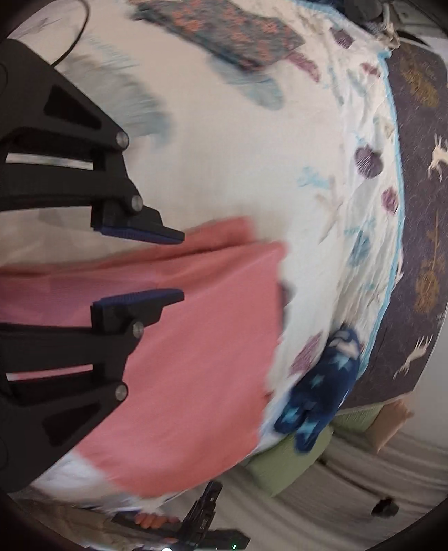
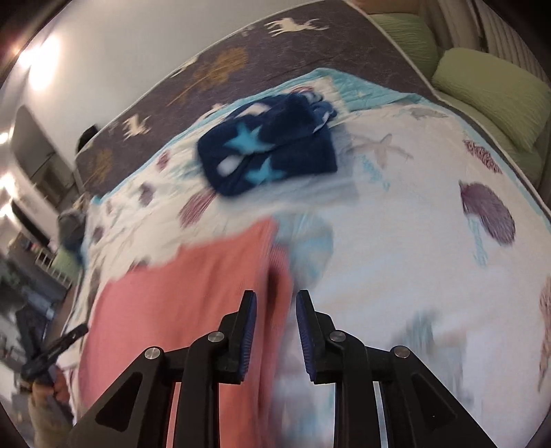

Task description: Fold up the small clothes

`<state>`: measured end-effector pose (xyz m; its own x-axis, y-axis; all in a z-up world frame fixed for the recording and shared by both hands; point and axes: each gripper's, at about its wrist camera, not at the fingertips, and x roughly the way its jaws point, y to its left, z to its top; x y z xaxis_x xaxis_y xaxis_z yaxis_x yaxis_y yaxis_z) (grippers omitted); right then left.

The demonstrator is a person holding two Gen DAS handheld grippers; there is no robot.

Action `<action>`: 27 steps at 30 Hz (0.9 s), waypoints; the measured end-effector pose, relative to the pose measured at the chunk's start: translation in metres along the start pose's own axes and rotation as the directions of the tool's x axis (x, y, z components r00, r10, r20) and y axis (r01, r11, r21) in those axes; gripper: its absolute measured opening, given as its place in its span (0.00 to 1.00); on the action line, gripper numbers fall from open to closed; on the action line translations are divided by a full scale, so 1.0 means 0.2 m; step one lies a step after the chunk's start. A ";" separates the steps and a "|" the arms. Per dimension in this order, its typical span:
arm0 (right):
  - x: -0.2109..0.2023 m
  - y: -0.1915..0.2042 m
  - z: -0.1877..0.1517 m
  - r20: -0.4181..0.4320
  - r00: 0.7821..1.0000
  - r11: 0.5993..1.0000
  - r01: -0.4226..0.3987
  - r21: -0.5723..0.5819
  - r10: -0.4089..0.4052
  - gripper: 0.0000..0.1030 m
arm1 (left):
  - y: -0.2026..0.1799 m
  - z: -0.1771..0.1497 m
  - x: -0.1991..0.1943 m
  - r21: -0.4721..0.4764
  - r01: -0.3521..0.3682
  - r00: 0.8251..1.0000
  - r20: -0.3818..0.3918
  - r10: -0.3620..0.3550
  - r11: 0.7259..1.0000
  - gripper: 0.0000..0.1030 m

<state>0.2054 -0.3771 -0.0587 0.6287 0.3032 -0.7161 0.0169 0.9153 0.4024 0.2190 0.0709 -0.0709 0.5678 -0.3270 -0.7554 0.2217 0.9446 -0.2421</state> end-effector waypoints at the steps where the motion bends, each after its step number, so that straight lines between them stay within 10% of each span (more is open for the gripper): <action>1: -0.03 0.01 -0.05 -0.012 1.000 1.000 -0.010 -0.020 0.010 0.24 | -0.01 -0.04 -0.02 0.006 0.011 1.000 -0.010 -0.011 1.000 0.26; 7: -0.13 0.08 -0.38 -0.099 0.992 0.992 -0.086 -0.089 0.078 0.38 | -0.06 -0.22 -0.07 0.016 0.021 0.999 -0.038 -0.020 1.000 0.10; 10: -0.15 0.09 -0.44 -0.084 0.996 0.997 -0.047 -0.061 0.042 0.03 | -0.05 -0.24 -0.24 -0.036 0.075 0.996 0.049 -0.073 0.997 0.07; 19: -0.27 -0.03 -0.55 -0.072 0.997 0.999 -0.009 0.050 0.013 0.11 | 0.07 -0.42 -0.30 -0.146 0.113 0.994 0.010 -0.113 0.983 0.04; 23: -0.31 -0.07 -0.60 -0.041 0.996 0.992 -0.071 0.104 0.075 0.28 | 0.00 -0.48 -0.30 -0.111 0.131 0.991 0.018 -0.130 0.985 0.47; 25: -0.32 -0.06 -0.61 -0.037 0.995 0.991 -0.088 0.098 0.092 0.34 | -0.03 -0.46 -0.27 -0.085 0.128 0.992 0.021 -0.127 0.988 0.47; 27: -0.30 -0.04 -0.61 -0.032 0.995 0.992 -0.093 0.081 0.096 0.38 | -0.04 -0.45 -0.25 -0.084 0.133 0.991 0.027 -0.131 0.988 0.17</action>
<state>0.0727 -0.3709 -0.0875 0.6022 0.3980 -0.6921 0.0210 0.8587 0.5121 0.1175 0.0814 -0.0859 0.5553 -0.4485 -0.7003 0.2281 0.8920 -0.3903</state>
